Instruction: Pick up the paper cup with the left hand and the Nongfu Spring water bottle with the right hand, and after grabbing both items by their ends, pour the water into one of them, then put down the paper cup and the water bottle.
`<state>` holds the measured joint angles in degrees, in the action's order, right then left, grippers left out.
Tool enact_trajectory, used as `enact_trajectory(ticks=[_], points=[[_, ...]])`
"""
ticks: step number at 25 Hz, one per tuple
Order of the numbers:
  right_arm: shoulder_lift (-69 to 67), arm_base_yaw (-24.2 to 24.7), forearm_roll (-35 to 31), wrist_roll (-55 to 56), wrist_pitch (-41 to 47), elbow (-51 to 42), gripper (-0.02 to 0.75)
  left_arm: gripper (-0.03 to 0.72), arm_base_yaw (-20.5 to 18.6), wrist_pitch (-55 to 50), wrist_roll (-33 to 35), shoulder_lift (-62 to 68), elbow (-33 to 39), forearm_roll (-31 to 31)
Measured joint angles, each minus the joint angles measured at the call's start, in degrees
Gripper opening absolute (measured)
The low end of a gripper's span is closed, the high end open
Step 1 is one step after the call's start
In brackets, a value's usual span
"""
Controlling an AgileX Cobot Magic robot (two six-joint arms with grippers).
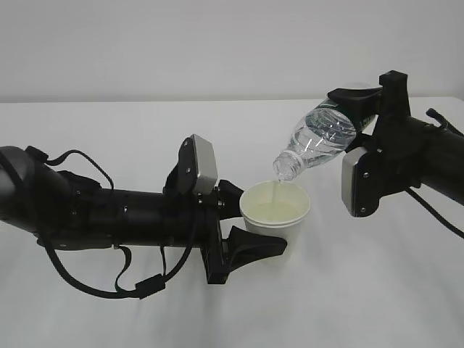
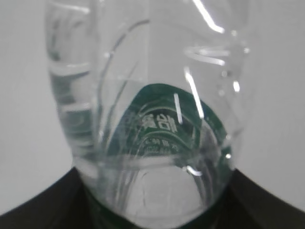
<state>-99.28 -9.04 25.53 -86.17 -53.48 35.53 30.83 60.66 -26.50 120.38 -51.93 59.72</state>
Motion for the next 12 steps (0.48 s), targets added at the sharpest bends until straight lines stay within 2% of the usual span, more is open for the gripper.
enact_trajectory(ticks=[12], points=[[0.0,0.0,0.0,-0.3,0.0,0.0,0.448,0.486,0.0,0.0,0.0,0.0,0.0,0.0]])
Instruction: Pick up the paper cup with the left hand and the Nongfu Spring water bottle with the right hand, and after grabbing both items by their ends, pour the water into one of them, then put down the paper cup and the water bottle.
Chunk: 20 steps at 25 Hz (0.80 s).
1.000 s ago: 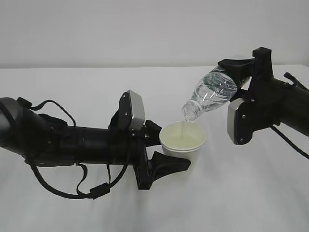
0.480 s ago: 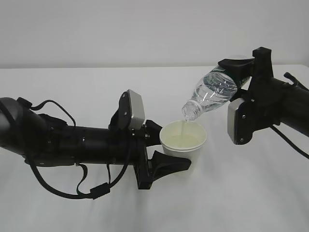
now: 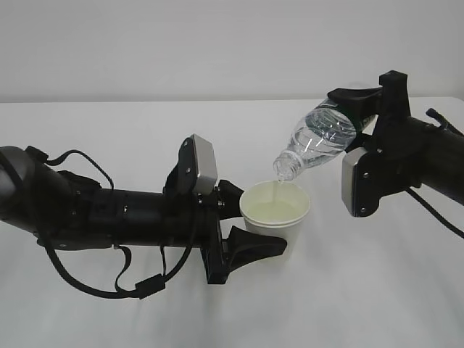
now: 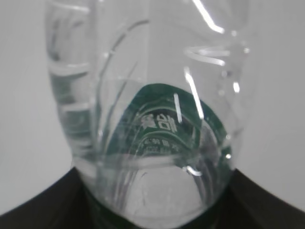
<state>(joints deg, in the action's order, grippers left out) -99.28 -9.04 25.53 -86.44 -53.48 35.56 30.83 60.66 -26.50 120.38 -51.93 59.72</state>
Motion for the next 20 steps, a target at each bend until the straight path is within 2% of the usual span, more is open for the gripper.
enact_trajectory(ticks=[20], points=[[0.0,0.0,0.0,-0.2,0.0,0.0,0.448,0.486,0.0,0.0,0.0,0.0,0.0,0.0]])
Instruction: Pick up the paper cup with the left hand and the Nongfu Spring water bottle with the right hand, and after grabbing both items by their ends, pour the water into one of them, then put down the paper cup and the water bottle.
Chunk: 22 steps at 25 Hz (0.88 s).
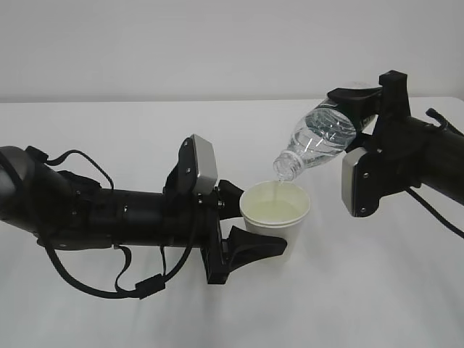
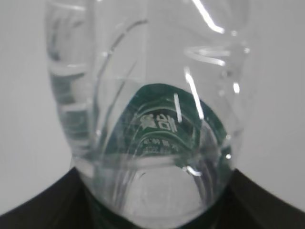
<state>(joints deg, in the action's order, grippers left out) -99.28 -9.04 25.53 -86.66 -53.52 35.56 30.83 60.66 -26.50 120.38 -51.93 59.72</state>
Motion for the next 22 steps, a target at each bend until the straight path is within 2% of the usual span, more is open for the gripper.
enact_trajectory(ticks=[22], points=[[0.0,0.0,0.2,5.5,-2.3,0.0,0.448,0.486,0.0,0.0,0.0,0.0,0.0,-1.3]])
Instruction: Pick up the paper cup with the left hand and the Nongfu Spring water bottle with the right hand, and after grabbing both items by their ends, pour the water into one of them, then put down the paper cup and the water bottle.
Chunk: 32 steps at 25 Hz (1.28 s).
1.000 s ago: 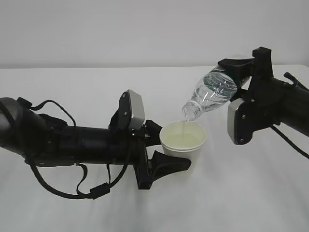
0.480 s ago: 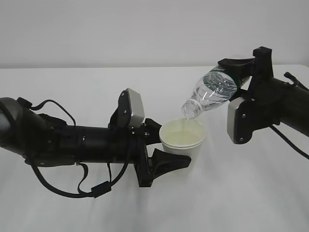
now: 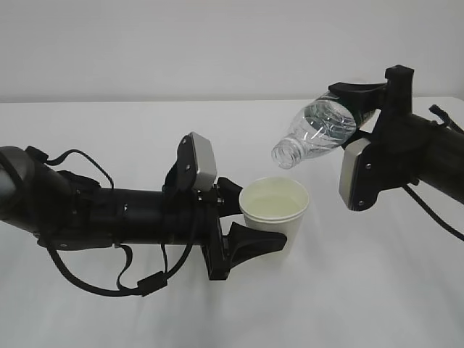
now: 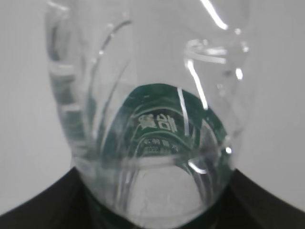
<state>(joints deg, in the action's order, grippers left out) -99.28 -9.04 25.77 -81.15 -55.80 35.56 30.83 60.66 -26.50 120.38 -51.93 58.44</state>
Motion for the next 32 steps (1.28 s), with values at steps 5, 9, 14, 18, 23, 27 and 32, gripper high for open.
enact_trajectory(ticks=[5,9,14,18,23,27,32], points=[[0.0,0.0,0.0,2.2,0.0,0.0,0.448,0.486,0.0,0.0,0.0,0.0,0.0,-0.5],[0.0,0.0,0.0,4.5,-0.9,0.0,0.448,0.486,0.0,0.0,0.0,0.0,0.0,-0.6],[0.0,0.0,-0.5,7.3,-1.8,0.0,0.448,0.486,0.0,0.0,0.0,0.0,0.0,-0.6],[0.0,0.0,-0.8,8.2,-2.0,0.0,0.448,0.486,0.0,0.0,0.1,0.0,0.0,-0.6],[0.0,0.0,-2.2,10.1,-2.3,0.0,0.448,0.486,0.0,0.0,0.1,0.0,0.0,-0.6],[0.0,0.0,-2.4,12.1,-2.6,0.0,0.448,0.486,0.0,0.0,0.1,0.0,0.0,-0.6],[0.0,0.0,-4.4,16.7,-2.6,0.0,0.448,0.486,0.0,0.0,0.1,0.0,0.0,-0.7]])
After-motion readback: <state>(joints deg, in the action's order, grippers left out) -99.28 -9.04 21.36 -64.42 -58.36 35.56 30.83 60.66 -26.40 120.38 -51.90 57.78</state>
